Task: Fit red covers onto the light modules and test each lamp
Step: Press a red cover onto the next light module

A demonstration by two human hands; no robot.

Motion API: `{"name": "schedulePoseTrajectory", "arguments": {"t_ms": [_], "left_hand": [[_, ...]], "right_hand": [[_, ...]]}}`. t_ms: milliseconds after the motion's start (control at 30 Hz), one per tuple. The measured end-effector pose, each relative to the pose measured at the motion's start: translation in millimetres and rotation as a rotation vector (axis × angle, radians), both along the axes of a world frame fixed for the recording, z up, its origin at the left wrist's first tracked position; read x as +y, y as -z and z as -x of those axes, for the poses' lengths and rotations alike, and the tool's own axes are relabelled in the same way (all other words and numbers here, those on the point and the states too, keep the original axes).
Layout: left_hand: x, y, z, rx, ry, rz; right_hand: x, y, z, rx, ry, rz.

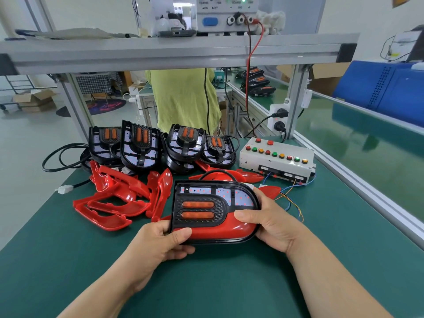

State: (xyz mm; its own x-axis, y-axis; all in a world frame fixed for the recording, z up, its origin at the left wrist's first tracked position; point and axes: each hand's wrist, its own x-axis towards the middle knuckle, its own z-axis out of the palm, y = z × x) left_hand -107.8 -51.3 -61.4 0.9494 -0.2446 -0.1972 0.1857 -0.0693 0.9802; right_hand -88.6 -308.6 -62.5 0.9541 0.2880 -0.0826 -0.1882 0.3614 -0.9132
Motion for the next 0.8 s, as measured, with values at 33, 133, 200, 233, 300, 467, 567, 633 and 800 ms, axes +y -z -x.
{"name": "schedulePoseTrajectory", "arguments": {"t_ms": [33,133,200,233,300,467,567,633,800], "left_hand": [[0.3,-0.4,-0.1,0.003,0.004,0.001],[1.7,-1.4,-0.3,0.012,0.012,0.001],[2.6,-1.8,0.1,0.02,0.021,0.0],[3.0,-2.0,0.4,0.021,0.024,0.001],[3.4,-2.7,0.9,0.02,0.026,0.002],[2.3,-2.9,2.2,0.016,0.016,0.003],[1.8,-2.5,2.6,0.008,-0.001,0.006],[1.2,-2.5,2.7,0.011,-0.013,0.006],[1.2,-0.2,2.1,0.015,-0.064,-0.013]], "right_hand": [[-1.6,0.0,0.4,0.005,-0.022,0.01],[-9.8,-1.5,2.8,0.005,-0.133,0.075],[-13.9,-2.5,4.1,-0.005,-0.192,0.117],[-14.4,-3.0,4.7,-0.008,-0.194,0.137],[-13.2,-3.5,5.2,-0.012,-0.173,0.149],[-10.7,-0.4,2.9,-0.022,-0.129,0.128],[-9.3,1.2,1.6,-0.022,-0.11,0.133],[-8.8,2.3,1.2,-0.019,-0.102,0.13],[-6.7,2.6,0.7,-0.015,-0.09,0.128]]}}
